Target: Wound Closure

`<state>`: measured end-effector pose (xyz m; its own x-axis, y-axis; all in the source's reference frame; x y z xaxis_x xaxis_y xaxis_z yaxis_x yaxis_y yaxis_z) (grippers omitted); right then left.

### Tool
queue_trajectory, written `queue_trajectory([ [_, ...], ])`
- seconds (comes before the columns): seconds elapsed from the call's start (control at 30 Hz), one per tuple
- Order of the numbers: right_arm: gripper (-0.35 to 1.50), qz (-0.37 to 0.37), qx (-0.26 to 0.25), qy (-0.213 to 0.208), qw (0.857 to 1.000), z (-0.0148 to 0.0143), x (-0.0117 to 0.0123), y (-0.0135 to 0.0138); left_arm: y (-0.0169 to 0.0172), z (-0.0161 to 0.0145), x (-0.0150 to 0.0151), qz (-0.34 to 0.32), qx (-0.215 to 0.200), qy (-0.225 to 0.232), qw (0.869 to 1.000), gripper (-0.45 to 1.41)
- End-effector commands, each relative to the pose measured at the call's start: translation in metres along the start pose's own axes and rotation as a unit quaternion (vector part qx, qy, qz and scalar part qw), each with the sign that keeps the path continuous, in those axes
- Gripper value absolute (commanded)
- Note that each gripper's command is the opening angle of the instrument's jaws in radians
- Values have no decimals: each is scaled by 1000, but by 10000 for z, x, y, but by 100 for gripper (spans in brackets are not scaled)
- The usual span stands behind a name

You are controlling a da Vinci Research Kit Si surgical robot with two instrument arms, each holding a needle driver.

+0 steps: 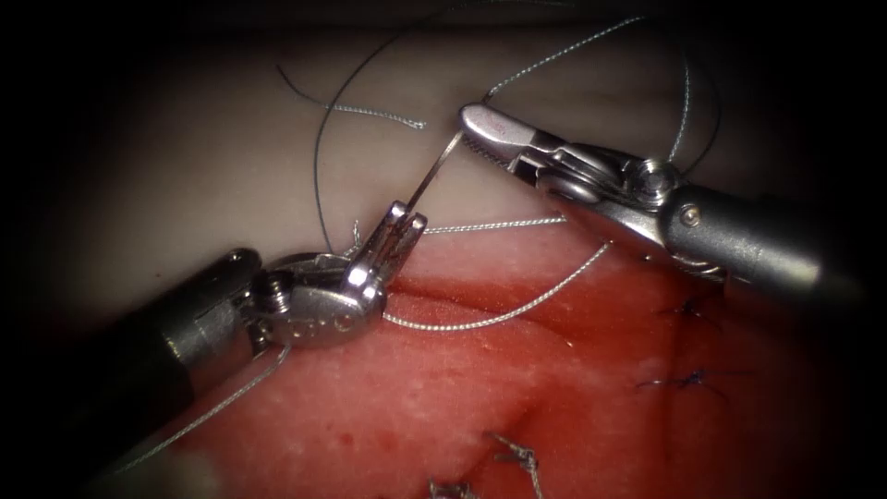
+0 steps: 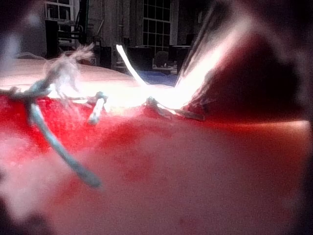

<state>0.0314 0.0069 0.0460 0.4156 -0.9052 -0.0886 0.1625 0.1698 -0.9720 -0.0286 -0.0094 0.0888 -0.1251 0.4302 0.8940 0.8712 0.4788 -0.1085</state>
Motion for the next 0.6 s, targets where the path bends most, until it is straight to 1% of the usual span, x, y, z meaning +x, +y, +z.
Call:
queue_trajectory([
  [0.03,98,-1,-4,-3,1000,12,-5,11,5,15,0,2,-1,-5,1000,-45],
  [0.33,98,-22,-4,-10,1000,21,6,2,5,16,0,3,0,-6,1000,-45],
  [0.37,88,-31,-4,-10,999,22,6,2,5,16,0,3,0,-6,1000,-45],
  [0.43,76,-37,-3,-10,999,22,5,1,5,16,0,3,0,-6,1000,-45],
  [0.47,41,-43,-3,-10,999,21,5,1,5,16,0,3,0,-6,1000,-45],
  [0.5,0,-49,-4,-10,999,20,4,0,5,16,0,3,0,-6,1000,-45],
  [0.57,-16,-50,-4,-10,999,21,4,-1,5,16,0,4,0,-5,1000,-45],
  [0.6,-35,-51,-4,-10,999,21,5,-3,4,17,0,4,-1,-5,1000,-45],
])
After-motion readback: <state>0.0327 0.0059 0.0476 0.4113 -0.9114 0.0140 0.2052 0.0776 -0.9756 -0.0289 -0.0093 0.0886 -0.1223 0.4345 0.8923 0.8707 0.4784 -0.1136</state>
